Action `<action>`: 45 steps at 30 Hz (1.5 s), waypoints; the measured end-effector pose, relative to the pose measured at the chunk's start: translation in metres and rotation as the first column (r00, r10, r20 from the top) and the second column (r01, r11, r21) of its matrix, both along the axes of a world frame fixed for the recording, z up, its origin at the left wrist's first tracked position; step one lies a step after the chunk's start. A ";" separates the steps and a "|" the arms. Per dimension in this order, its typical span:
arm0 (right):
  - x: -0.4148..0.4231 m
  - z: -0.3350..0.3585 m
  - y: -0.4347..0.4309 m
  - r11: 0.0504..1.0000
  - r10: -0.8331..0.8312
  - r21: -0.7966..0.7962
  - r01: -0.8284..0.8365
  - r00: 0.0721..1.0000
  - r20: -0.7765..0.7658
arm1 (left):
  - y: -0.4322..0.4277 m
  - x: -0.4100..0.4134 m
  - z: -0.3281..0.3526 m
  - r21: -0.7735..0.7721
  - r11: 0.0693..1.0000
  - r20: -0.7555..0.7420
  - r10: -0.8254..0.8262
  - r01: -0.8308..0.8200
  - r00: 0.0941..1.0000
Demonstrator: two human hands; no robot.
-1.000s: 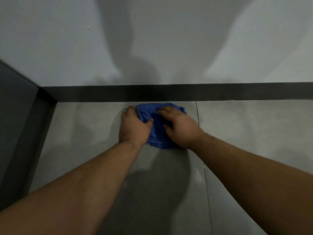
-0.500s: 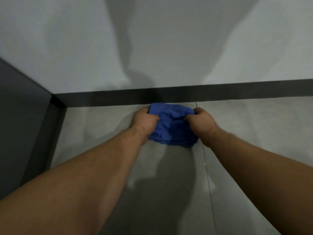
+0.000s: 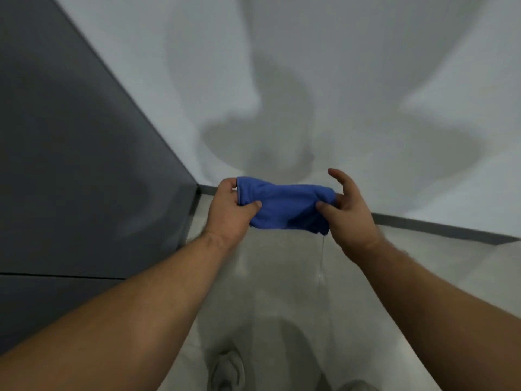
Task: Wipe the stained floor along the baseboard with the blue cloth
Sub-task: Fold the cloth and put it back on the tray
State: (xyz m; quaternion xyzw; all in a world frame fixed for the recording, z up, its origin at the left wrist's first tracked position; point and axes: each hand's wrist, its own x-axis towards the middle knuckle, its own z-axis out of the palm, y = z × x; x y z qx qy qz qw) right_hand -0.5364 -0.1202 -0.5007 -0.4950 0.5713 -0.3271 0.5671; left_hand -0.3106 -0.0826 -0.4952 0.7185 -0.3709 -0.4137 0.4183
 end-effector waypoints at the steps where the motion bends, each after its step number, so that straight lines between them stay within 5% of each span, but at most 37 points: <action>1: 0.002 0.040 0.003 1.000 0.026 -0.014 -0.026 1.000 -0.008 | 0.007 0.002 0.039 -0.006 1.000 0.006 0.012 -0.012 1.000; 11: 0.036 0.399 0.006 0.945 0.255 -0.190 -0.266 0.964 -0.080 | 0.060 0.017 0.393 -0.155 0.982 0.042 0.119 -0.111 0.992; 19: 0.105 0.544 0.006 0.776 0.425 -0.358 -0.520 0.850 -0.312 | 0.114 0.065 0.547 -0.220 0.963 0.357 0.231 -0.158 0.905; 26: 0.196 0.579 0.023 0.666 0.466 -0.405 -0.626 0.774 -0.429 | 0.153 0.135 0.568 -0.262 0.933 0.530 0.352 -0.246 0.772; 33: 0.280 0.580 0.006 0.750 0.398 -0.263 -0.607 0.732 -0.553 | 0.152 0.211 0.544 -0.166 0.956 0.605 0.293 -0.243 0.741; 36: 0.304 0.576 -0.013 0.707 0.451 -0.240 -0.665 0.686 -0.571 | 0.138 0.236 0.529 -0.152 0.954 0.515 0.299 -0.257 0.803; 40: 0.326 0.558 -0.042 0.714 0.529 -0.202 -0.670 0.706 -0.471 | 0.114 0.254 0.507 -0.059 0.927 0.188 0.374 -0.370 0.908; 45: 0.366 0.518 -0.085 0.688 0.568 -0.207 -0.695 0.694 -0.443 | 0.077 0.264 0.477 0.059 0.818 0.011 0.573 -0.573 0.819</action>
